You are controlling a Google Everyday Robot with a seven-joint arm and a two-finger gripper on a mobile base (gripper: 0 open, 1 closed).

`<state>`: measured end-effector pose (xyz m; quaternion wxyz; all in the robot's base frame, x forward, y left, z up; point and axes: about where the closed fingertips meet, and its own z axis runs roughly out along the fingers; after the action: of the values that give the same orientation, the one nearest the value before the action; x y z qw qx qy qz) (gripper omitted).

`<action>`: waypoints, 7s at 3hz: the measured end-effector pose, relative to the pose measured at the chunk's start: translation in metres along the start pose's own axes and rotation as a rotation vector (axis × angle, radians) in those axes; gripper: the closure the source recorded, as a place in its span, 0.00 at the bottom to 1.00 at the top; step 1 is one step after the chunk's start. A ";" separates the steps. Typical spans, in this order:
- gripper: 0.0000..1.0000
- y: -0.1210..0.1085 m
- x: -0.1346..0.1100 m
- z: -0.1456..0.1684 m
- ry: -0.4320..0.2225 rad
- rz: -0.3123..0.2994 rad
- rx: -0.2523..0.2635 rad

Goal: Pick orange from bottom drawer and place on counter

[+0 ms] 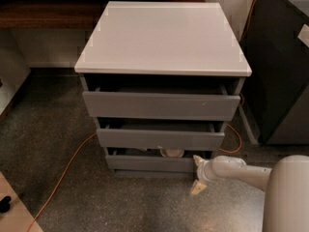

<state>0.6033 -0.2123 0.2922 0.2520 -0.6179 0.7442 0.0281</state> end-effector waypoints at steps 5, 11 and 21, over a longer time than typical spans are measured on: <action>0.00 -0.060 0.048 0.109 -0.088 0.005 0.081; 0.70 -0.080 0.039 0.147 -0.051 0.033 0.047; 1.00 -0.006 0.034 0.115 -0.070 0.087 0.007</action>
Offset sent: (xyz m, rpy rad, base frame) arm 0.0526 -0.0231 -0.0756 0.0673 -0.0469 0.0300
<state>0.6443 -0.2035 0.1793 0.2785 -0.5826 0.7614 0.0579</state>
